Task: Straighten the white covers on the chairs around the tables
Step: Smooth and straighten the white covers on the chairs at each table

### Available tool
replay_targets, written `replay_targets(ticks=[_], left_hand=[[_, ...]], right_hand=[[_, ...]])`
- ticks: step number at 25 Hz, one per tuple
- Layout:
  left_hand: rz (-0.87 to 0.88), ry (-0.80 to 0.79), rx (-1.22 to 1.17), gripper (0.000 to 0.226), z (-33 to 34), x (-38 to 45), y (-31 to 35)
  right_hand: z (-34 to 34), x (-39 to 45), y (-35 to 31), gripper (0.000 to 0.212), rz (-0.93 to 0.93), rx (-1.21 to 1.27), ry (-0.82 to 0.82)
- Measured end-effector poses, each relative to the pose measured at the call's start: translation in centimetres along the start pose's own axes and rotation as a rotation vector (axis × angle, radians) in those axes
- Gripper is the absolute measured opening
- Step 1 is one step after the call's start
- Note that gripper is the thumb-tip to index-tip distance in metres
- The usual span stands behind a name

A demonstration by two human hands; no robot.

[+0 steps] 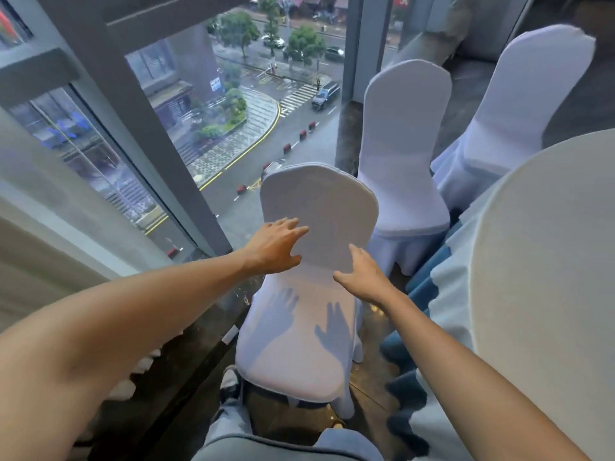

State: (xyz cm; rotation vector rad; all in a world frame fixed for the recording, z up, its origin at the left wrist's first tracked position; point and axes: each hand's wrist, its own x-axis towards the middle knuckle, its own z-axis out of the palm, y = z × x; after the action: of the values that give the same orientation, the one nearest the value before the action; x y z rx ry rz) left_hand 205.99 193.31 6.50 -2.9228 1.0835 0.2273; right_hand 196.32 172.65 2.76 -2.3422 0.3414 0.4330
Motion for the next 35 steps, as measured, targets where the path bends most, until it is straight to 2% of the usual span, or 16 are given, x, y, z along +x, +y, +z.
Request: replay_targets(ticks=[4, 7, 10, 14, 16, 19, 21, 24, 28, 31, 35], left_hand=[[0.214, -0.044, 0.215, 0.076, -0.4, 7.7, -5.9], [0.444, -0.069, 0.422, 0.08, -1.2, 14.1, -10.9], [0.687, -0.125, 0.642, 0.086, -2.1, 20.3, -15.9], [0.964, -0.157, 0.891, 0.086, -2.9, 26.9, -20.2], [1.121, -0.146, 0.889, 0.083, -2.8, 29.6, -21.2], [1.332, 0.025, 0.876, 0.077, -1.1, 33.0, -21.0], [1.421, 0.064, 0.902, 0.078, -0.4, 34.8, -20.8], [1.603, 0.203, 0.916, 0.088, -0.5, 37.6, -20.4], [1.889, 0.235, 0.867, 0.079, -1.3, 40.4, -17.9], [1.95, 0.257, 0.787, 0.076, -1.5, 40.6, -17.1], [1.895, 0.16, 0.78, 0.078, -2.0, 39.7, -17.0]], right_hand=[[0.5, 5.0, -2.2, 0.091, 0.099, 0.114, 0.026], [1.7, 8.4, -3.3, 0.084, 0.188, 0.173, 0.057], [3.0, 11.3, -5.5, 0.087, 0.352, 0.246, 0.119], [4.9, 14.0, -9.2, 0.083, 0.476, 0.342, 0.169], [5.3, 15.1, -11.0, 0.075, 0.505, 0.384, 0.205], [5.6, 17.0, -12.2, 0.06, 0.538, 0.401, 0.212], [5.6, 17.7, -12.4, 0.055, 0.562, 0.424, 0.215], [6.0, 18.3, -12.5, 0.054, 0.607, 0.46, 0.21], [7.8, 18.7, -12.6, 0.058, 0.645, 0.544, 0.192], [9.2, 18.3, -12.7, 0.068, 0.646, 0.555, 0.137], [9.4, 17.2, -11.6, 0.075, 0.686, 0.568, 0.143]])
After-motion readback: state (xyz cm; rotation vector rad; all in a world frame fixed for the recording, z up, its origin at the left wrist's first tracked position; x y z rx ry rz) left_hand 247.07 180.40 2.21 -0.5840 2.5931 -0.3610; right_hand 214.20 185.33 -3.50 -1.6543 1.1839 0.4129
